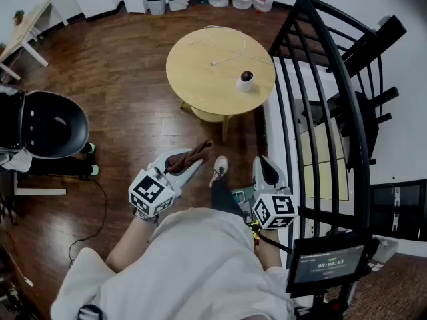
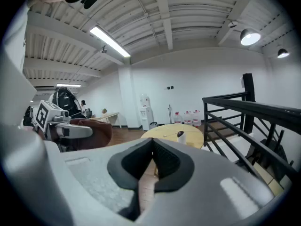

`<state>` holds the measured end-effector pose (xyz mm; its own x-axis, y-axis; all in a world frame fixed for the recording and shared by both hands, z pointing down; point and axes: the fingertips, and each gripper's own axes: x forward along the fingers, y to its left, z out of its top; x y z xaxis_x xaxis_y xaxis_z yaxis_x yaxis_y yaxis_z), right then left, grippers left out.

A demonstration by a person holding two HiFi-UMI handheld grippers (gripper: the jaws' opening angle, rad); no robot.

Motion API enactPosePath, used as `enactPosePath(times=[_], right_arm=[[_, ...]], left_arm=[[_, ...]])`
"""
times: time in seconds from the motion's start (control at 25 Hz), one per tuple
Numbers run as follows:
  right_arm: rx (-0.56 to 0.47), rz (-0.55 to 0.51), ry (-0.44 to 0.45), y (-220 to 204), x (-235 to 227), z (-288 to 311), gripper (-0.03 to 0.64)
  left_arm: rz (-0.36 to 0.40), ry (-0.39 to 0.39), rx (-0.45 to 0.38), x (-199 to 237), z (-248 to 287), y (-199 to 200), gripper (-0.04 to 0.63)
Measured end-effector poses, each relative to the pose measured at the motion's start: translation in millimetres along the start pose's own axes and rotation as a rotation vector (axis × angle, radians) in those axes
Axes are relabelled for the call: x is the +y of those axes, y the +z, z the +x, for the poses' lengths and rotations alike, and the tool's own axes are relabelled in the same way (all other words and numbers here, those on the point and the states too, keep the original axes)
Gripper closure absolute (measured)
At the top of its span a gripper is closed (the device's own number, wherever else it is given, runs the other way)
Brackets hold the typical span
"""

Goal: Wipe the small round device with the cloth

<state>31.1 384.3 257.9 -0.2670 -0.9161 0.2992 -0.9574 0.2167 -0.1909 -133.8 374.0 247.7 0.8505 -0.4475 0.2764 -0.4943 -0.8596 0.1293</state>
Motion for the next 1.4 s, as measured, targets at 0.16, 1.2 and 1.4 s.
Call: enactPosePath(times=[0.16, 1.2, 1.4], right_arm=[[0.002, -0.001, 0.001, 24.4, -38.7, 25.1, 0.614], [0.036, -0.173, 0.062, 87.2, -158.1, 165.3, 0.614], [0.029, -0.156, 0.048, 102.2, -154.6, 179.3, 0.614]], left_arm=[[0.022, -0.008, 0.005, 15.6, 44.0, 27.0, 0.500], [-0.047, 0.026, 0.062, 116.9, 191.0, 82.4, 0.499], [-0.059, -0.001, 0.042, 134.6, 195.0, 93.8, 0.499]])
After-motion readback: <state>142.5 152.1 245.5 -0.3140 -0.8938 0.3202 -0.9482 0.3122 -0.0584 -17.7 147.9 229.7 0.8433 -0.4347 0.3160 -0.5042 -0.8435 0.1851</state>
